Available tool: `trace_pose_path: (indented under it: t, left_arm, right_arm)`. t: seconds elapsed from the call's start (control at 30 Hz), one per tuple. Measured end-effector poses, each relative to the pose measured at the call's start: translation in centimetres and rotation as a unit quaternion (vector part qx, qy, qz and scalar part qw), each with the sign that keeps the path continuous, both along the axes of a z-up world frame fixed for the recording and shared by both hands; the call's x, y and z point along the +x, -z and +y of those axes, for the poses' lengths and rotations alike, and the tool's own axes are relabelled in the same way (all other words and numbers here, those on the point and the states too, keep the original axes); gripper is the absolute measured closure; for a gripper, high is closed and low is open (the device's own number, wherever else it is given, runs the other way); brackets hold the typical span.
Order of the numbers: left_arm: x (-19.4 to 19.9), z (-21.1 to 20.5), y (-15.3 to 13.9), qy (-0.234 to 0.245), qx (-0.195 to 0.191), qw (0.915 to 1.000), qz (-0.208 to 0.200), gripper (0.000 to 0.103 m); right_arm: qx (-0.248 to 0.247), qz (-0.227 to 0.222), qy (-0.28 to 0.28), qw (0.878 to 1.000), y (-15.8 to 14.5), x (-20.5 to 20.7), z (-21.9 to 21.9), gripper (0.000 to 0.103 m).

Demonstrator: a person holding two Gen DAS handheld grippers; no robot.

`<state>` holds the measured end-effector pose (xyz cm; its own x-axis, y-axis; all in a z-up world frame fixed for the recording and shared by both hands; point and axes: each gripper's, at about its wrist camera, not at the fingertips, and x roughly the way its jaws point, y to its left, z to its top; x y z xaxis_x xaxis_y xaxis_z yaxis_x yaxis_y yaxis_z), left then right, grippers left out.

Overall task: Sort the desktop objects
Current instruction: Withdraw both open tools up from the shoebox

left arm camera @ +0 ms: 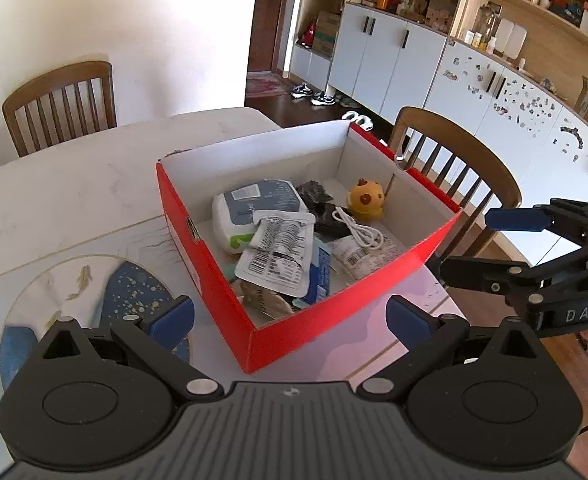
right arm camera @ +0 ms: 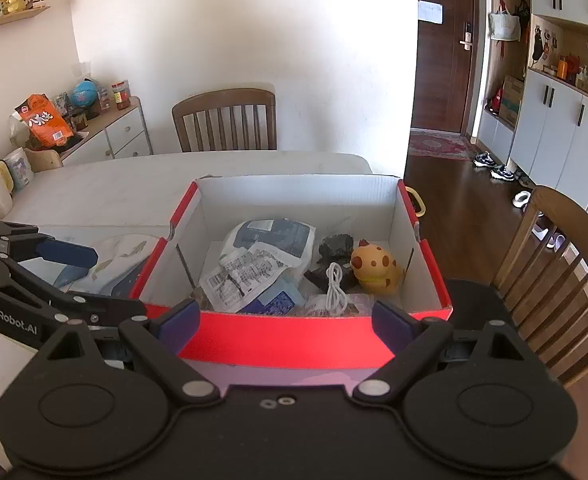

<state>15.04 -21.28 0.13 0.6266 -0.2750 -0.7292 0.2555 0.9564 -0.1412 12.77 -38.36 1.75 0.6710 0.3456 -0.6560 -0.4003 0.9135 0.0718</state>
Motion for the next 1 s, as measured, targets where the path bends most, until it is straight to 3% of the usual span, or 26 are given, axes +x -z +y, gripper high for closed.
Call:
trace_pose_path:
  t: [0.47, 1.0]
  left_arm:
    - [-0.5, -1.2, 0.1, 0.017, 0.029, 0.9993, -0.018, 0.001]
    - [-0.8, -1.3, 0.4, 0.035, 0.018, 0.999, -0.022, 0.001]
  right_arm:
    - [0.004, 0.005, 0.013, 1.0, 0.1, -0.6, -0.4, 0.01]
    - [0.005, 0.01, 0.022, 1.0, 0.3, -0.8, -0.4, 0.01]
